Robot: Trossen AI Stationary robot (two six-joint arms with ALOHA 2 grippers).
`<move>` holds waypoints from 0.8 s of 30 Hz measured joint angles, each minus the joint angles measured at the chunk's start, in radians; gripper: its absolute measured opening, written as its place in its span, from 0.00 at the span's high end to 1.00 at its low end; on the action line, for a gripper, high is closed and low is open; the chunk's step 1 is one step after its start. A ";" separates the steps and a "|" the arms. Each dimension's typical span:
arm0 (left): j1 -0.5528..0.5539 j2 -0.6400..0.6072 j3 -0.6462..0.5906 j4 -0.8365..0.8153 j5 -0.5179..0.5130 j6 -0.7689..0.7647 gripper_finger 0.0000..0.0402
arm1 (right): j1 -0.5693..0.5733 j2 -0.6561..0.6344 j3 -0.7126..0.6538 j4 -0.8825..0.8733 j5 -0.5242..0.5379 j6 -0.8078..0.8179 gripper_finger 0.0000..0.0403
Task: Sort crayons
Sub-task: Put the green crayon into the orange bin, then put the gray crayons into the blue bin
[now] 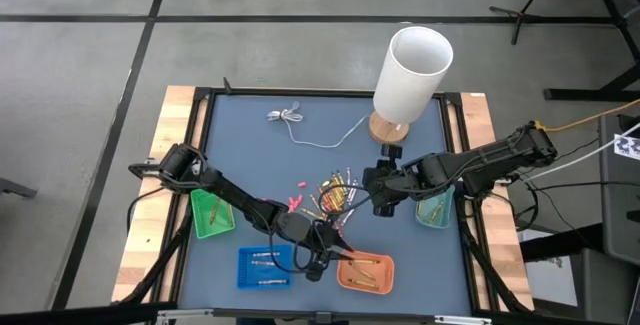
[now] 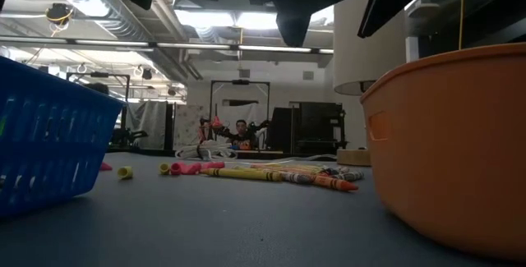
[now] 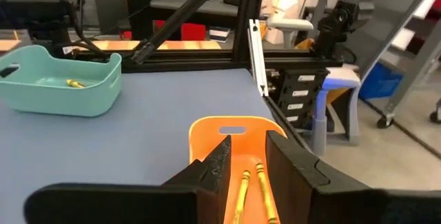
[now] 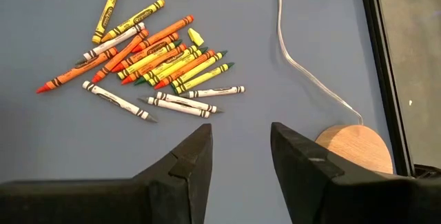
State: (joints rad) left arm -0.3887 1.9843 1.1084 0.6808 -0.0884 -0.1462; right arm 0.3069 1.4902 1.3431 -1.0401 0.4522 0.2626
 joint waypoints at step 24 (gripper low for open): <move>-0.066 -0.645 0.001 -0.989 -0.219 0.026 0.81 | 0.000 0.000 -0.428 0.677 -0.239 -0.036 0.64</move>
State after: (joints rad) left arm -0.4547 1.3388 1.1091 -0.3086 -0.3074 -0.1201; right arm 0.3069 1.4902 0.9148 -0.3633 0.2132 0.2266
